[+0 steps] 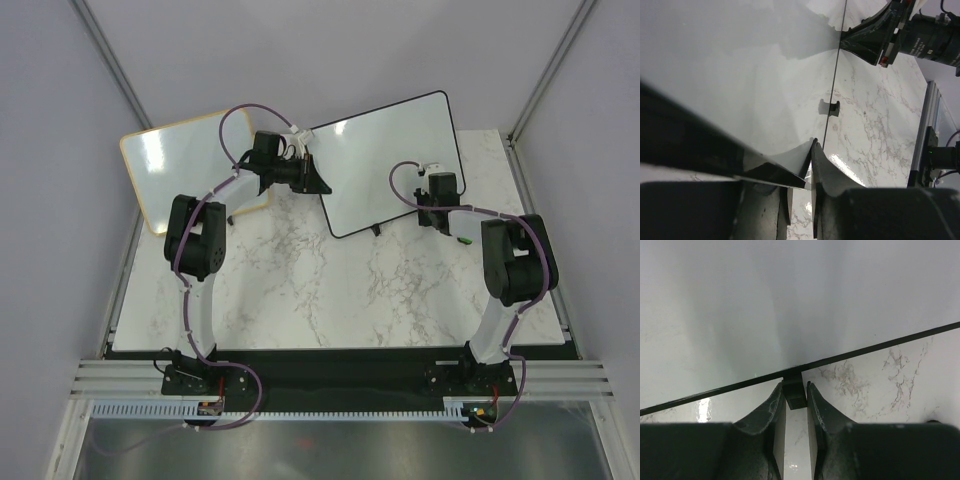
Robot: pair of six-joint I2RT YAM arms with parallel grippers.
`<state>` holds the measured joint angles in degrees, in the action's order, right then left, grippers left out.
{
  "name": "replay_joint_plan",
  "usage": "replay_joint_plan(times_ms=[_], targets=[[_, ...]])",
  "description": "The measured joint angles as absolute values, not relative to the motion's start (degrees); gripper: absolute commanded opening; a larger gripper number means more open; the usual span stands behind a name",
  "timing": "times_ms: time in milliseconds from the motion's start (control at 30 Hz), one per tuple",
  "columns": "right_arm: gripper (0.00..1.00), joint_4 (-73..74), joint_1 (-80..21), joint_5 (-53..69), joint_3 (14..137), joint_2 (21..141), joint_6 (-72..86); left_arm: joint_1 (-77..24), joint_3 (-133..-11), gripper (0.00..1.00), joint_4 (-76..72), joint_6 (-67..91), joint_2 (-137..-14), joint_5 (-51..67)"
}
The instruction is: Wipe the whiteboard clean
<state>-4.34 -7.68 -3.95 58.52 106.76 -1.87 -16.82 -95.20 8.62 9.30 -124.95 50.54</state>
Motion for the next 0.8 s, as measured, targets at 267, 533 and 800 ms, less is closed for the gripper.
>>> replay_joint_plan(times_ms=[267,533,800], targets=[[0.00,-5.76,-8.05,-5.32,57.76,106.59,-1.23,-16.86,-94.08,0.40,10.15,6.48,-125.34,46.68],[0.00,-6.42,-8.21,-5.80,57.41,106.56,-1.10,-17.02,-93.76,0.52,10.76,5.10,-125.64,46.54],[0.00,-7.11,-8.49,-6.83,56.90,106.43,-0.45,-16.99,-92.38,0.64,11.92,4.12,-125.47,45.91]])
